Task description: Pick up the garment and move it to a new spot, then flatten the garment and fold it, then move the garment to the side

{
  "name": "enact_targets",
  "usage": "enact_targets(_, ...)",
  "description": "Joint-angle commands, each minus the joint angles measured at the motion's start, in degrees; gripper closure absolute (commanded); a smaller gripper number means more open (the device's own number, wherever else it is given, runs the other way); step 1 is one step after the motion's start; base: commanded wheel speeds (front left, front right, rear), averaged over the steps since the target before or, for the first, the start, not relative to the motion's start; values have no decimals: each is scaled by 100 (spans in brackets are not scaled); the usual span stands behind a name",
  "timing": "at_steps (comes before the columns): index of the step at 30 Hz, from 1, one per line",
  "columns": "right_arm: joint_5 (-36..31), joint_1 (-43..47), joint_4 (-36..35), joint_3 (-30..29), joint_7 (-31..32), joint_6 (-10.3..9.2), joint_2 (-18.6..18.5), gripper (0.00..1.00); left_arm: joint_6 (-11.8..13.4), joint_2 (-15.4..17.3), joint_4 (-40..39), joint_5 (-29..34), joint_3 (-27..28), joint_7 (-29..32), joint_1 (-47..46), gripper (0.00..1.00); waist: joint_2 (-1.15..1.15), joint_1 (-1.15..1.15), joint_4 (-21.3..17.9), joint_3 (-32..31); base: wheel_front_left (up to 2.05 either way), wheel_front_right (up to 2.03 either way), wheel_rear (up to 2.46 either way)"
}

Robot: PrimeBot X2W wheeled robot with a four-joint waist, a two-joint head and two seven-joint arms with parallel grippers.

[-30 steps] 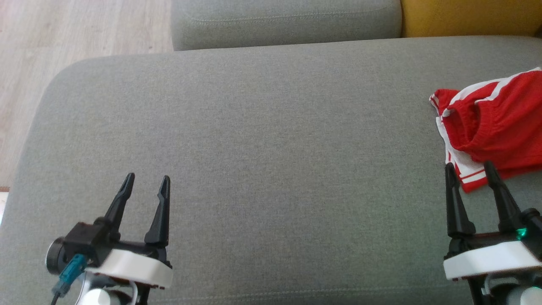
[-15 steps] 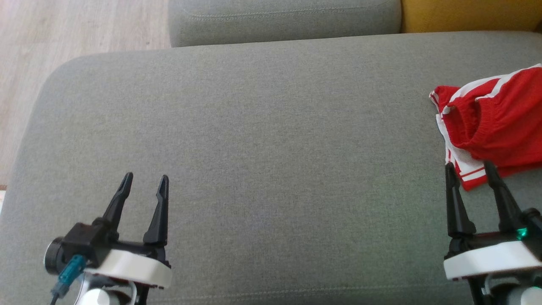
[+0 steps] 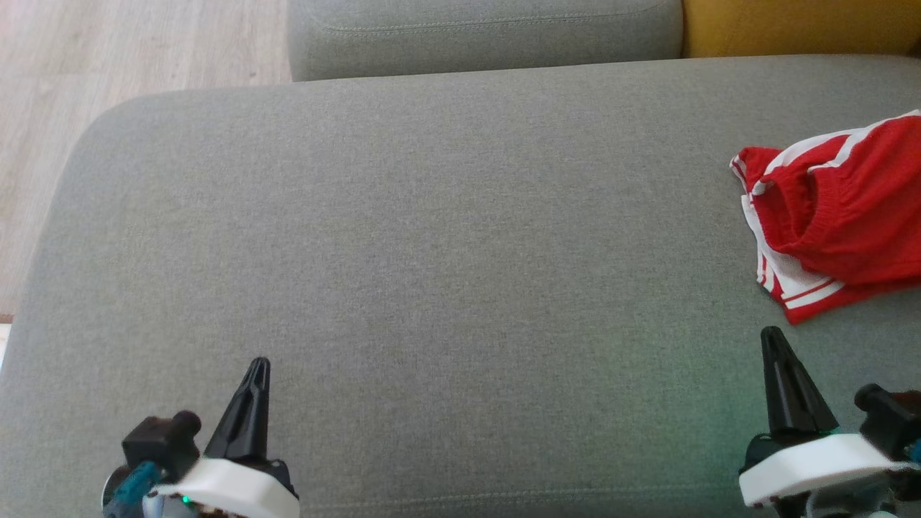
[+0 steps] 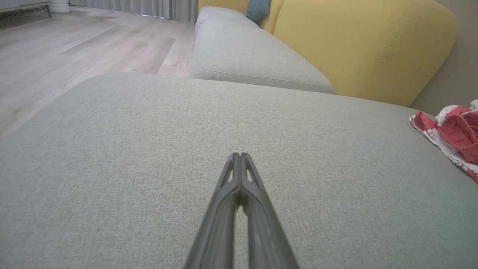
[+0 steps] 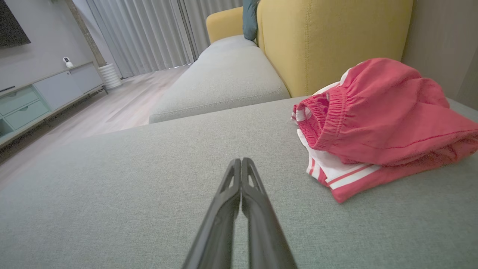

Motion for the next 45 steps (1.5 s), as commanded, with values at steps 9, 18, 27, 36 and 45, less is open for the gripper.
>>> enact_targets(9,795,-291,-11,22,-10,-1,-85,100,-76,16,-53,-729,169,104,-306,100,0,0,6,-24,0,0,0)
enact_targets(18,1364,-388,118,37,-4,-1,-113,100,-124,-4,19,-1257,252,198,-382,100,0,0,12,-43,0,0,0)
enact_targets(27,1996,-497,261,45,10,-1,-139,100,-177,-31,81,-1847,353,308,-464,100,0,0,18,-64,0,0,0)
enact_targets(36,2623,-606,405,46,29,-2,-160,100,-229,-62,145,-2431,460,422,-544,100,0,0,24,-85,0,0,0)
enact_targets(45,3242,-715,550,41,53,-2,-176,100,-281,-97,212,-3009,571,540,-624,100,0,0,29,-106,0,0,0)
